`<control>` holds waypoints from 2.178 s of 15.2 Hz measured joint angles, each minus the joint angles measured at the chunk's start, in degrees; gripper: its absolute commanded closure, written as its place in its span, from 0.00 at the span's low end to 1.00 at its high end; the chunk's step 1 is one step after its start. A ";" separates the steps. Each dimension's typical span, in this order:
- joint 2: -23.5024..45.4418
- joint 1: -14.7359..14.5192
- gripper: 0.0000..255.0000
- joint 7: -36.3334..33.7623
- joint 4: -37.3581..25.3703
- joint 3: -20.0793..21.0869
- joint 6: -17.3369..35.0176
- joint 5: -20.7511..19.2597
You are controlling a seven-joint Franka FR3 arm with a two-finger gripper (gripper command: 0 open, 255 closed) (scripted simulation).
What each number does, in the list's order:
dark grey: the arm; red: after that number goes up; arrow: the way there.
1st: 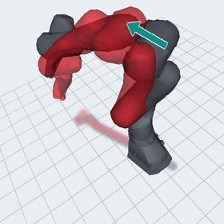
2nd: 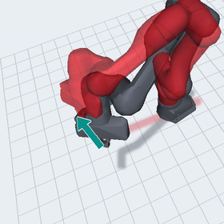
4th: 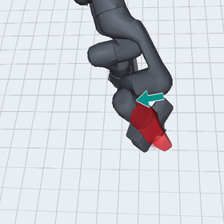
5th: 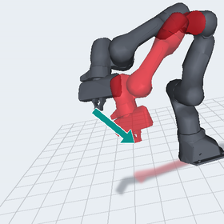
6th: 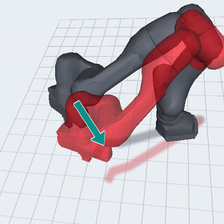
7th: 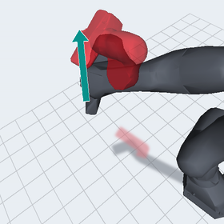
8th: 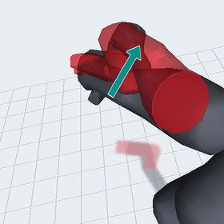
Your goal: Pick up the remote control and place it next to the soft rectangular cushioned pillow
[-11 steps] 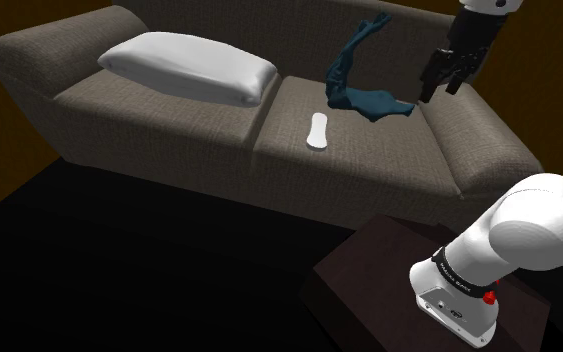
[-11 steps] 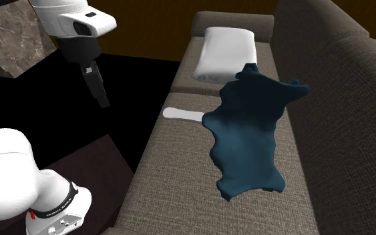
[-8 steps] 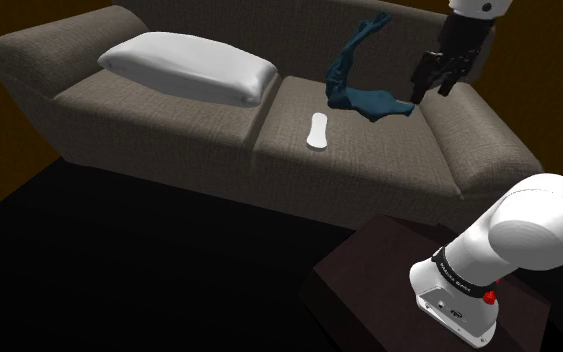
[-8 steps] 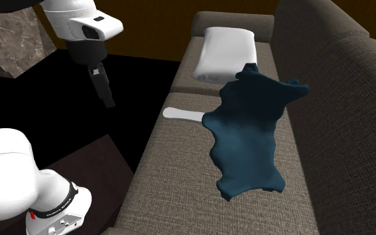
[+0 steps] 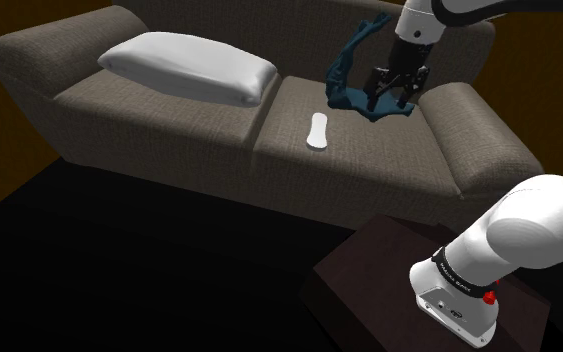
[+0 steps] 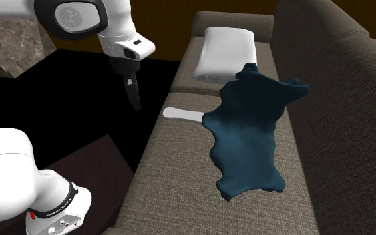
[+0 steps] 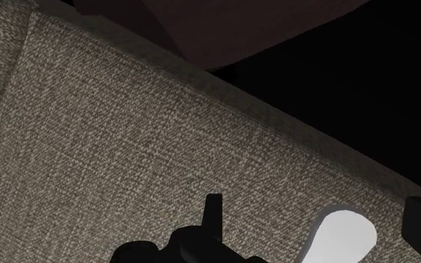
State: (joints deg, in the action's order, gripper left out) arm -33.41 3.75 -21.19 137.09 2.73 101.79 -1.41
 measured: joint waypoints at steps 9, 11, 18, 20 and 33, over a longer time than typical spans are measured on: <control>18.51 2.44 0.00 -10.44 -4.75 1.25 14.92 1.38; 23.13 2.84 0.00 -12.73 -7.32 1.37 17.28 1.50; 36.84 3.81 0.00 -19.89 -14.48 0.96 24.82 1.81; 38.70 3.93 0.00 -20.34 -15.32 0.81 25.94 1.79; 41.95 3.96 1.00 -20.52 -13.91 0.70 30.65 1.63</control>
State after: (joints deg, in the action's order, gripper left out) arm 8.54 7.72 -41.71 123.18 3.43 132.43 0.21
